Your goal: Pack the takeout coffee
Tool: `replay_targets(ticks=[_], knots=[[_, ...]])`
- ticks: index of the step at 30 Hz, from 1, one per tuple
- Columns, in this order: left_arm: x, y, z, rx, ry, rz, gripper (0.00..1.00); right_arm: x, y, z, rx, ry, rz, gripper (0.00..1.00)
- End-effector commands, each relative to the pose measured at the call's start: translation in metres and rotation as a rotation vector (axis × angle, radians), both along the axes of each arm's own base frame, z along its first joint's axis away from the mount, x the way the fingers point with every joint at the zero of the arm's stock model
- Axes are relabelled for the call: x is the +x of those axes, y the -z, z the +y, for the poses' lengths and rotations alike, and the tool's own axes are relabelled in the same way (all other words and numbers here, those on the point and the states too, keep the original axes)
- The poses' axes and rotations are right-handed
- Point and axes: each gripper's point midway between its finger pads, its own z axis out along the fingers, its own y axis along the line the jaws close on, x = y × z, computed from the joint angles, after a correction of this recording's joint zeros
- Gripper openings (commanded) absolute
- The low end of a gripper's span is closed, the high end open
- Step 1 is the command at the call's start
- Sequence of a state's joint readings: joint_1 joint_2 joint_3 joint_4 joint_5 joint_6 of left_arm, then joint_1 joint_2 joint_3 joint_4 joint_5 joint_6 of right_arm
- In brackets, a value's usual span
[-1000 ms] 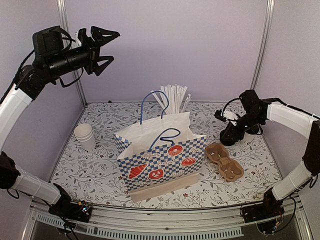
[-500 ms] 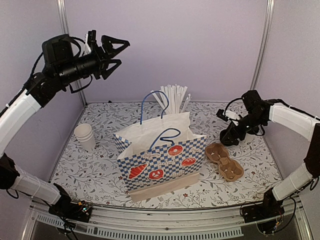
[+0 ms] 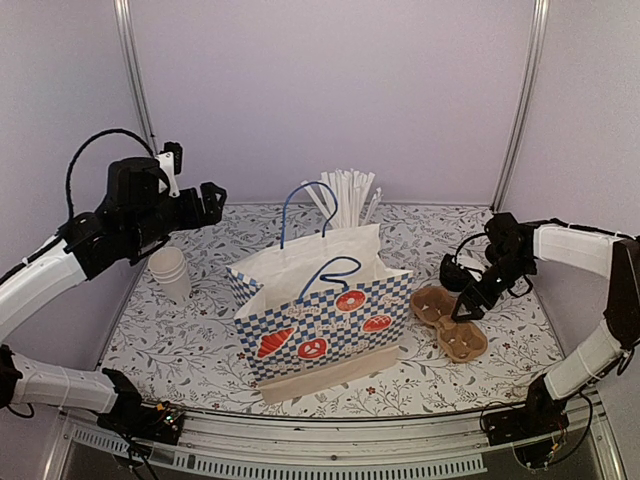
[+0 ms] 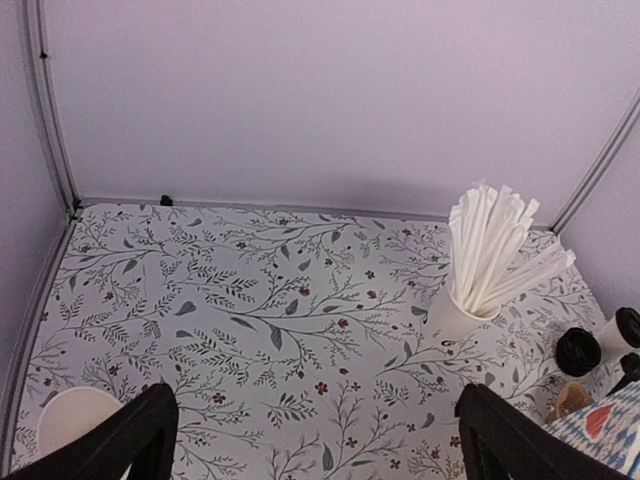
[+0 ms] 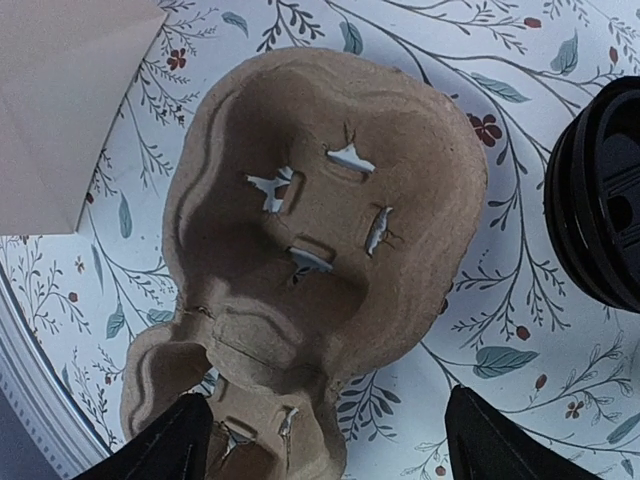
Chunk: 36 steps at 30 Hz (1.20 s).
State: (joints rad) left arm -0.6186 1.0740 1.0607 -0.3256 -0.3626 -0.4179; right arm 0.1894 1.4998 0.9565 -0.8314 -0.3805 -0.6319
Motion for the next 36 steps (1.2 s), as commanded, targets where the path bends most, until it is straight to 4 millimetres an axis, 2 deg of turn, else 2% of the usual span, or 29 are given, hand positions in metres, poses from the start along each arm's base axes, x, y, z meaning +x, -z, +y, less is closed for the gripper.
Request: replay_targets(ticks=[1,4,10,16,21,25,31,36], knots=[[-0.009,0.021,0.022,0.051,-0.068,0.038,0.98,0.015,-0.010,-0.010,-0.048,0.068,-0.064,0.80],[-0.020,0.014,0.016,-0.027,-0.012,0.018,0.91,0.017,-0.016,-0.013,-0.069,0.089,-0.078,0.69],[-0.032,0.009,0.020,-0.083,-0.001,0.019,0.82,-0.011,-0.017,-0.021,-0.109,0.000,-0.046,0.47],[-0.036,0.010,0.021,-0.072,0.006,0.044,0.79,-0.050,-0.031,-0.005,-0.007,-0.141,-0.042,0.44],[-0.036,0.008,0.023,-0.026,0.010,0.047,0.79,-0.071,-0.012,0.005,-0.039,-0.216,-0.013,0.32],[-0.037,0.005,0.023,-0.034,0.014,0.039,0.79,-0.069,0.003,0.003,-0.078,-0.204,0.010,0.26],[-0.037,0.012,0.022,-0.026,0.022,0.032,0.79,-0.060,0.022,0.002,-0.105,-0.199,0.019,0.25],[-0.033,0.017,0.016,-0.008,0.051,0.037,0.79,-0.038,0.030,0.002,-0.131,-0.166,-0.009,0.24]])
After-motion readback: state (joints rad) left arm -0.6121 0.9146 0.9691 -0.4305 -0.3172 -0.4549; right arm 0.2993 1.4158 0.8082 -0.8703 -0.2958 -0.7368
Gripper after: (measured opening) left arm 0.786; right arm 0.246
